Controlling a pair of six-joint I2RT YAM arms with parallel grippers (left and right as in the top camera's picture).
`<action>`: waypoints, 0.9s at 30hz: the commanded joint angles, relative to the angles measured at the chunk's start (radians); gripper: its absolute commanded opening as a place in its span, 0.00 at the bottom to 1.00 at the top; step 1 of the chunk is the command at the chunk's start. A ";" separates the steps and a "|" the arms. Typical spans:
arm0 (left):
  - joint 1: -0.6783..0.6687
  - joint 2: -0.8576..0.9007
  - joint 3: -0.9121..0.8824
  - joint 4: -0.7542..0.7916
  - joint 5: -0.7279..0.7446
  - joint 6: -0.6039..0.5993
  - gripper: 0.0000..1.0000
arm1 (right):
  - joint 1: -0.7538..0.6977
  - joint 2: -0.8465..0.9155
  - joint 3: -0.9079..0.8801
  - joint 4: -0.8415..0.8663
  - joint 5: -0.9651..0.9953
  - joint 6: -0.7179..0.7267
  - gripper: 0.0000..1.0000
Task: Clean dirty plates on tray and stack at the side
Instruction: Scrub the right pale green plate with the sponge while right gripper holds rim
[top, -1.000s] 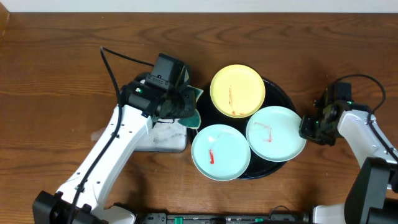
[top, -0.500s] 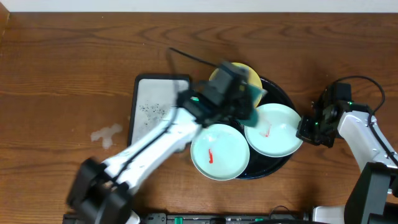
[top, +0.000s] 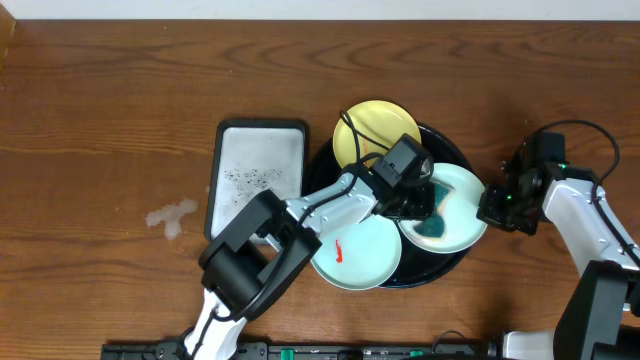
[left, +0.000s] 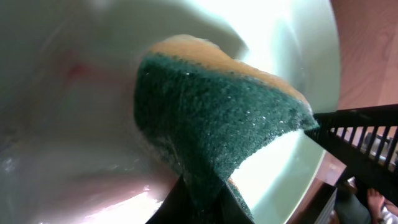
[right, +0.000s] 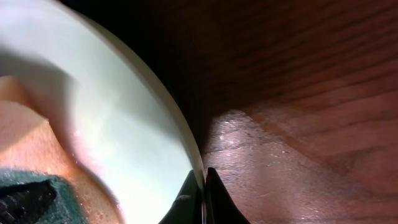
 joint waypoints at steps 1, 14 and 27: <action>0.002 0.072 0.012 -0.043 -0.017 0.015 0.07 | 0.012 -0.018 0.004 0.003 -0.012 0.008 0.01; 0.002 0.070 0.162 -0.487 -0.569 0.176 0.07 | 0.057 -0.018 0.004 -0.002 0.016 0.008 0.01; -0.020 0.079 0.165 -0.179 -0.150 -0.005 0.07 | 0.057 -0.018 0.004 -0.005 0.016 0.008 0.01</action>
